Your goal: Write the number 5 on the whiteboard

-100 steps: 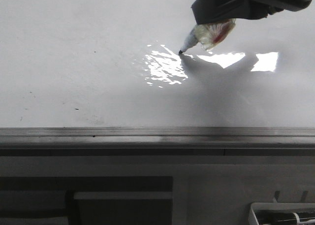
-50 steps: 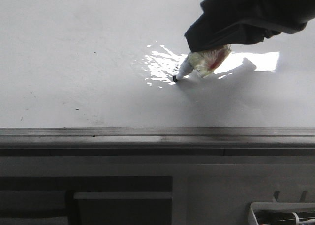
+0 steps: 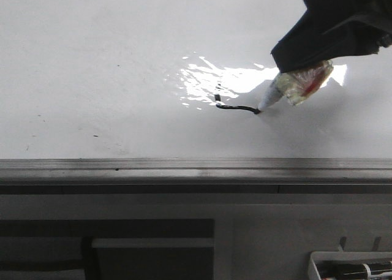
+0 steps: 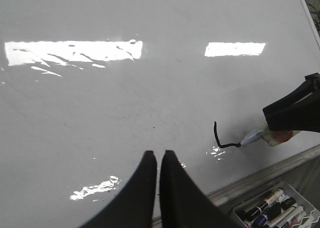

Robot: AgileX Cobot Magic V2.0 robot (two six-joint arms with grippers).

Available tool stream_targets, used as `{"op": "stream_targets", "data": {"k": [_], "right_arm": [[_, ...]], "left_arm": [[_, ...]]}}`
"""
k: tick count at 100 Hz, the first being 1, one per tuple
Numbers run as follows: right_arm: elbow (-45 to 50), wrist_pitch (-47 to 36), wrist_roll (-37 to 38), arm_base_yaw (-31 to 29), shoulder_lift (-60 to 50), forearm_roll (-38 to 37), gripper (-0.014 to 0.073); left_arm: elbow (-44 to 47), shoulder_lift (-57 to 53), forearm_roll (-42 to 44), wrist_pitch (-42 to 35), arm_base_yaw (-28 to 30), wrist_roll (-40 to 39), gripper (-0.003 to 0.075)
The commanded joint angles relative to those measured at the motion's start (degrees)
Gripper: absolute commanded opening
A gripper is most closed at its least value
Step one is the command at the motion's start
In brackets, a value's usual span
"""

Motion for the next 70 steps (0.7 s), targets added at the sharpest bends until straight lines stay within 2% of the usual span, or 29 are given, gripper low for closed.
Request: {"op": "stream_targets", "data": {"k": [1, 24, 46, 70], "right_arm": [[0.0, -0.6, -0.9, 0.4, -0.5, -0.2, -0.0056], [1.0, -8.8, -0.9, 8.4, 3.2, 2.1, -0.0056], [-4.3, -3.7, -0.9, 9.2, -0.7, 2.2, -0.0057], [-4.7, -9.3, -0.9, 7.9, -2.0, 1.3, -0.0057]], "left_arm": [[-1.5, 0.4, -0.7, -3.7, 0.1, -0.4, -0.0020], [-1.5, 0.4, -0.7, -3.7, 0.1, -0.4, -0.0020], [-1.5, 0.4, -0.7, -3.7, 0.1, -0.4, -0.0020], [-1.5, 0.4, -0.7, -3.7, 0.1, -0.4, -0.0020]]}}
